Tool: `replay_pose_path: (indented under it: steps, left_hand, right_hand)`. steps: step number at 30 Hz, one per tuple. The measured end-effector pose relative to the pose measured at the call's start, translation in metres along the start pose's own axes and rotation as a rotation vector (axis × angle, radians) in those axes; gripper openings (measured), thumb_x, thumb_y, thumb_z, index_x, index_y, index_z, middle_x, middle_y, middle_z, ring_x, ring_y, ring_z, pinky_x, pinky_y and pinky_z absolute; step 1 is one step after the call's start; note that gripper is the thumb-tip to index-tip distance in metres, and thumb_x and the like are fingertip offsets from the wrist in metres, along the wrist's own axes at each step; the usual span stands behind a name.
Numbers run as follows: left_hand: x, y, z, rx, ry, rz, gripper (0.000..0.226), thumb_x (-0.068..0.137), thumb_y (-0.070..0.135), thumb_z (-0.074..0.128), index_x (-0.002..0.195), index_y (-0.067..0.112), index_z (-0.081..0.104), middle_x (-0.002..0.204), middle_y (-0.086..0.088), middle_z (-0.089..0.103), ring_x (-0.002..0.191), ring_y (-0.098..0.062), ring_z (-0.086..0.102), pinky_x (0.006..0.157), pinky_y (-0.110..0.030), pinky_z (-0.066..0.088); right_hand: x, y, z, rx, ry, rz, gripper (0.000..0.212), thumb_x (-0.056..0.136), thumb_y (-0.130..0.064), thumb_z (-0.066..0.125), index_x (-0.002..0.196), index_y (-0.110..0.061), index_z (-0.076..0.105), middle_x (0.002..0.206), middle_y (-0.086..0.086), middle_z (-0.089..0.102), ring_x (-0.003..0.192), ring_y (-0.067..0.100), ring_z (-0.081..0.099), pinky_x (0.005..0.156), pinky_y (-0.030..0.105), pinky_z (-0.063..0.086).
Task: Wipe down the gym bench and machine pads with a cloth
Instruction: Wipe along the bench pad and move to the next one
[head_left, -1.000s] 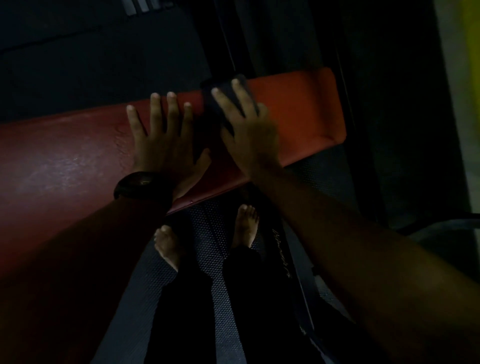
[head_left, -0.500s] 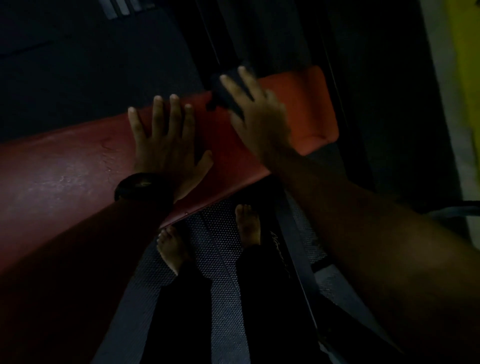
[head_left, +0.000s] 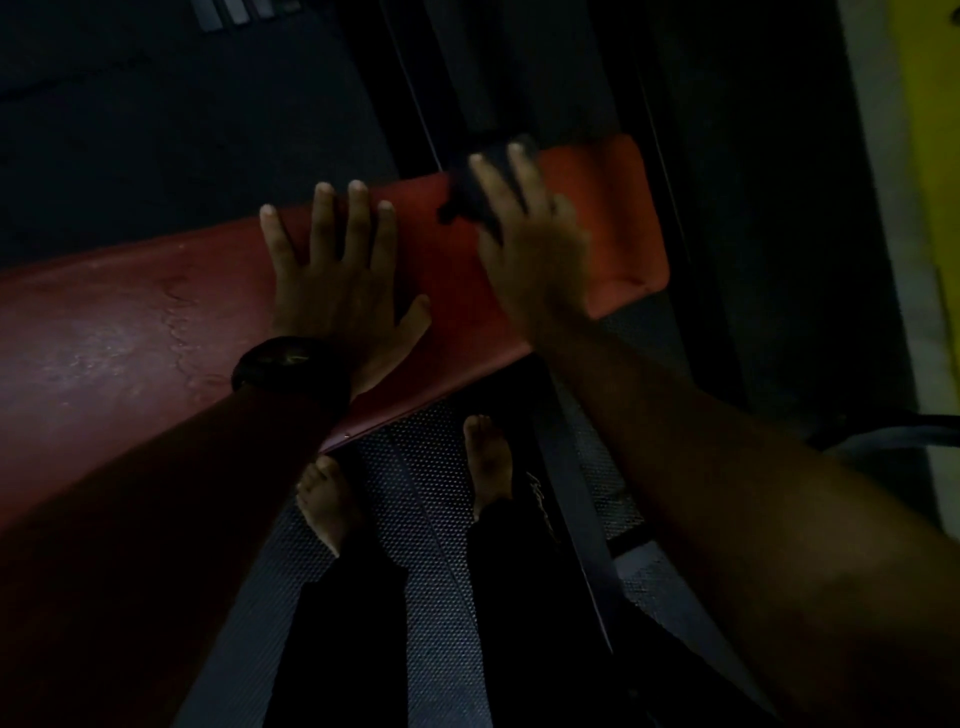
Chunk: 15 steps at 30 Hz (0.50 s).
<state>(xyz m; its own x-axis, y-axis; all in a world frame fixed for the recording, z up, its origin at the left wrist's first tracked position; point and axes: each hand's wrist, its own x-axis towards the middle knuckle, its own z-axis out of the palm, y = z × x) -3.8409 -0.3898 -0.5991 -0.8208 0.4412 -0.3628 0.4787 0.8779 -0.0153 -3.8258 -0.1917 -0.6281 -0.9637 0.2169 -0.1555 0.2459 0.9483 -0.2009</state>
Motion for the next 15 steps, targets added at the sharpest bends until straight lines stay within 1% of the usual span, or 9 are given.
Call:
replay_pose_path:
  steps: [2,3,4,5,6,8,11,13,15]
  left_hand:
    - [0.002,0.002,-0.002,-0.008,0.003,0.003,0.092,0.093,0.068,0.025,0.161,0.008,0.008,0.169,-0.017,0.005,0.155,-0.04,0.002,0.117,-0.073,0.003]
    - [0.003,0.003,-0.001,-0.015,0.002,-0.002,0.092,0.093,0.068,0.025,0.161,0.008,0.008,0.169,-0.017,0.005,0.155,-0.04,0.001,0.117,-0.073,0.003]
    - [0.004,0.005,-0.001,-0.02,0.0,-0.005,0.093,0.093,0.069,0.025,0.161,0.008,0.007,0.169,-0.018,0.004,0.155,-0.041,0.001,0.117,-0.073,0.003]
    - [0.006,0.007,-0.001,-0.022,-0.001,-0.005,0.093,0.092,0.07,0.024,0.16,0.008,0.007,0.168,-0.019,0.004,0.154,-0.041,0.001,0.117,-0.073,0.002]
    - [0.008,0.008,-0.001,-0.02,0.0,0.001,0.093,0.093,0.071,0.022,0.16,0.008,0.007,0.168,-0.019,0.005,0.154,-0.041,0.002,0.116,-0.074,0.003]
    - [0.012,0.01,0.0,-0.013,0.006,0.012,0.093,0.093,0.072,0.018,0.16,0.009,0.008,0.168,-0.019,0.006,0.154,-0.041,0.004,0.116,-0.074,0.004]
    - [0.014,0.013,0.002,-0.003,0.002,0.015,0.092,0.093,0.072,0.02,0.16,0.01,0.009,0.168,-0.019,0.007,0.154,-0.04,0.004,0.116,-0.074,0.005]
    - [0.014,0.012,0.002,0.012,0.001,0.011,0.093,0.092,0.071,0.023,0.16,0.01,0.007,0.168,-0.018,0.005,0.155,-0.04,0.002,0.117,-0.073,0.004]
    - [0.015,0.013,0.001,0.023,-0.005,0.017,0.093,0.092,0.071,0.022,0.161,0.01,0.003,0.169,-0.018,0.002,0.155,-0.039,0.0,0.118,-0.072,0.004]
  right_hand:
    - [-0.007,0.0,0.005,0.145,0.017,0.415,0.069,0.097,-0.039,0.054,0.158,-0.044,0.023,0.169,-0.004,0.015,0.132,0.033,0.044,0.101,0.054,0.046]
    - [-0.017,-0.007,0.007,0.181,0.016,0.565,0.068,0.098,-0.039,0.054,0.158,-0.043,0.023,0.169,-0.004,0.012,0.136,0.034,0.041,0.104,0.055,0.043]
    - [-0.03,-0.017,0.008,0.179,0.018,0.621,0.068,0.098,-0.039,0.054,0.158,-0.042,0.024,0.169,-0.003,0.012,0.138,0.035,0.038,0.106,0.057,0.041]
    - [-0.044,-0.028,0.008,0.166,0.033,0.58,0.067,0.097,-0.038,0.054,0.158,-0.041,0.027,0.169,-0.003,0.014,0.138,0.037,0.037,0.106,0.058,0.039]
    - [-0.055,-0.037,0.008,0.171,0.049,0.467,0.066,0.096,-0.038,0.055,0.157,-0.041,0.031,0.168,-0.003,0.017,0.138,0.039,0.036,0.106,0.059,0.037]
    - [-0.061,-0.042,0.008,0.183,0.025,0.147,0.062,0.095,-0.04,0.053,0.154,-0.041,0.036,0.167,-0.005,0.022,0.137,0.04,0.037,0.104,0.059,0.037]
    - [-0.019,-0.018,0.002,0.088,-0.011,-0.178,0.063,0.093,-0.038,0.049,0.154,-0.043,0.034,0.167,-0.002,0.024,0.132,0.036,0.044,0.096,0.055,0.047]
    - [0.004,0.002,0.001,0.014,-0.009,-0.189,0.065,0.095,-0.036,0.055,0.156,-0.041,0.032,0.166,0.001,0.025,0.132,0.034,0.045,0.092,0.053,0.051]
    - [0.01,0.013,0.002,0.039,0.011,0.057,0.067,0.097,-0.038,0.057,0.157,-0.042,0.028,0.167,0.0,0.022,0.137,0.032,0.042,0.098,0.054,0.049]
